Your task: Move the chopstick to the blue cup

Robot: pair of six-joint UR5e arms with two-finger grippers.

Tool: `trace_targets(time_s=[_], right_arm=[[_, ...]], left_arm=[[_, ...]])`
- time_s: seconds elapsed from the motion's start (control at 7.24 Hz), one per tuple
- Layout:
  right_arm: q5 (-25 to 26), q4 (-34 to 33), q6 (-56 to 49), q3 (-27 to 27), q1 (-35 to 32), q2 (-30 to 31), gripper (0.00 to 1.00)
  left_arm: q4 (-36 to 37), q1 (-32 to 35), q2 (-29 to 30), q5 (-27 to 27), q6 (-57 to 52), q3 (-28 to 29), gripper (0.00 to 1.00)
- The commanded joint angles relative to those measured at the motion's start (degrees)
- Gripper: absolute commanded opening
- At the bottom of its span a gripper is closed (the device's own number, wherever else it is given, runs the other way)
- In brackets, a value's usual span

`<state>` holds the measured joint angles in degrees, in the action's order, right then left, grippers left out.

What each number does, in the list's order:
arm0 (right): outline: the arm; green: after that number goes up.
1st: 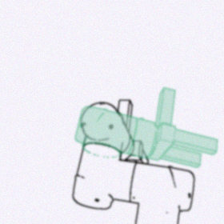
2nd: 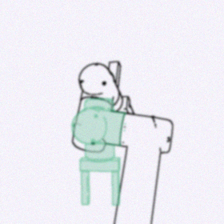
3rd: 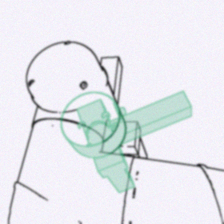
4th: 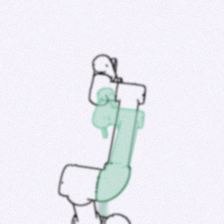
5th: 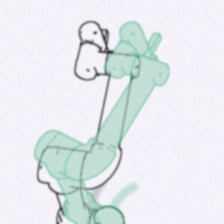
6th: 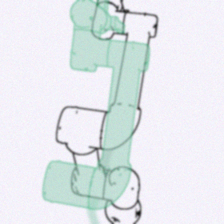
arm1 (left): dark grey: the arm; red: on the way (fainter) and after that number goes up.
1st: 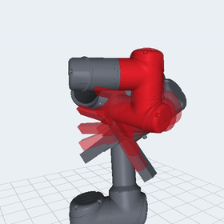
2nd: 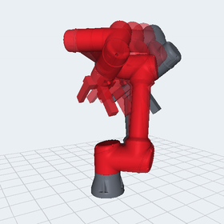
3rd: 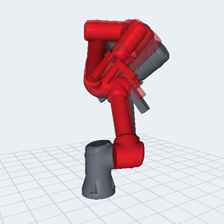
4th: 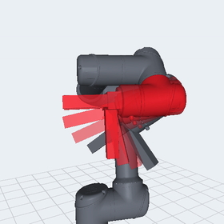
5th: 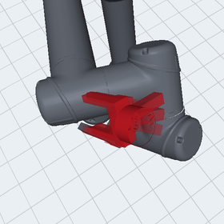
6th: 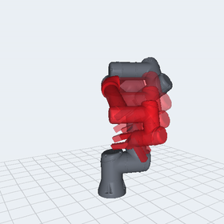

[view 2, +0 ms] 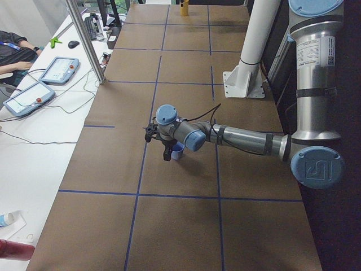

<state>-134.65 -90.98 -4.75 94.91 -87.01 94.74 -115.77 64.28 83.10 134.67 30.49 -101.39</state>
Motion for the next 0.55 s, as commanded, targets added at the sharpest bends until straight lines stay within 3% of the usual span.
trace_targets(time_s=[0.0,0.28,0.41], right_arm=[[0.0,0.0,0.0,-0.1,0.0,0.1,1.0],[0.0,0.1,0.0,0.0,0.0,0.1,1.0],[0.0,0.1,0.0,0.0,0.0,0.3,1.0]], left_arm=[[-2.3,-2.9,-0.8,-0.7,1.8,0.9,1.0],[-2.4,-4.1,-0.8,-3.7,2.0,2.2,0.95],[-2.4,-4.4,-0.7,-5.2,3.4,2.3,0.84]])
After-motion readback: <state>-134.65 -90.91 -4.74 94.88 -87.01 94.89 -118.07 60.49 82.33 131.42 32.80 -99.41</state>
